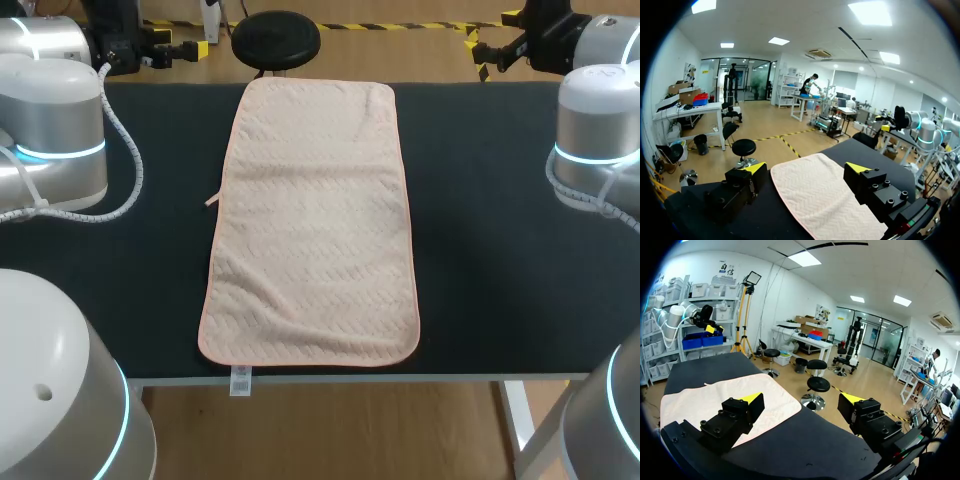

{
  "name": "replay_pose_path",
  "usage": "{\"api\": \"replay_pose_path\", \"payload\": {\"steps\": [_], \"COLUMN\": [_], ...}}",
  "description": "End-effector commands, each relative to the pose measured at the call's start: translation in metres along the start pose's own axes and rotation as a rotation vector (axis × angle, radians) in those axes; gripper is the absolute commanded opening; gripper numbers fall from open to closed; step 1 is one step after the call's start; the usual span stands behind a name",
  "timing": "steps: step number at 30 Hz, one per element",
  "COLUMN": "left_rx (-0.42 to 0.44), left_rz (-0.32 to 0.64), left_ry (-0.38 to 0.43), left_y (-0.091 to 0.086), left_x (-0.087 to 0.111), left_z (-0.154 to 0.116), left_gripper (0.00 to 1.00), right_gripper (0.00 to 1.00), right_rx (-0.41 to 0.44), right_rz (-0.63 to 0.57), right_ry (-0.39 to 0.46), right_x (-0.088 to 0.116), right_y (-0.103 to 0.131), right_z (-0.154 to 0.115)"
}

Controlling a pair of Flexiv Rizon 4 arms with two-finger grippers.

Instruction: Fold the towel

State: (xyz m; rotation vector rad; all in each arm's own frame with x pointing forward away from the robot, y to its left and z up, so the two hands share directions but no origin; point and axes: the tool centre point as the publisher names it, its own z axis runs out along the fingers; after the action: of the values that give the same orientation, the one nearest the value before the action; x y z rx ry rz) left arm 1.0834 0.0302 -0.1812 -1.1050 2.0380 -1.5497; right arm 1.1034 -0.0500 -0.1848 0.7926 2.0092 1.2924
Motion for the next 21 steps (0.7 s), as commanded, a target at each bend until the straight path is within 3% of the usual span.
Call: {"api": "replay_pose_path", "payload": {"steps": [1,10,15,21], "left_rx": [0.004,-0.013,-0.178,-0.398], "left_rz": [0.001,0.019,0.255,0.587], "left_ry": [-0.003,0.0,0.0,0.067], "left_y": [0.001,0.004,0.012,0.026], "left_x": [0.0,-0.002,-0.003,0.001], "left_z": [0.0,0.0,0.0,-0.007], "left_gripper": [1.0,1.0,1.0,1.0], "right_gripper": [1.0,1.0,1.0,1.0], "right_rx": [0.002,0.005,0.135,0.329], "right_rz": [0.0,-0.015,-0.223,-0.546], "right_ry": [0.001,0.005,0.09,0.319], "right_x": [0.0,-0.001,0.009,0.035], "right_y": [0.0,0.0,0.001,-0.007], "right_z": [0.0,0.001,0.008,0.016]}}
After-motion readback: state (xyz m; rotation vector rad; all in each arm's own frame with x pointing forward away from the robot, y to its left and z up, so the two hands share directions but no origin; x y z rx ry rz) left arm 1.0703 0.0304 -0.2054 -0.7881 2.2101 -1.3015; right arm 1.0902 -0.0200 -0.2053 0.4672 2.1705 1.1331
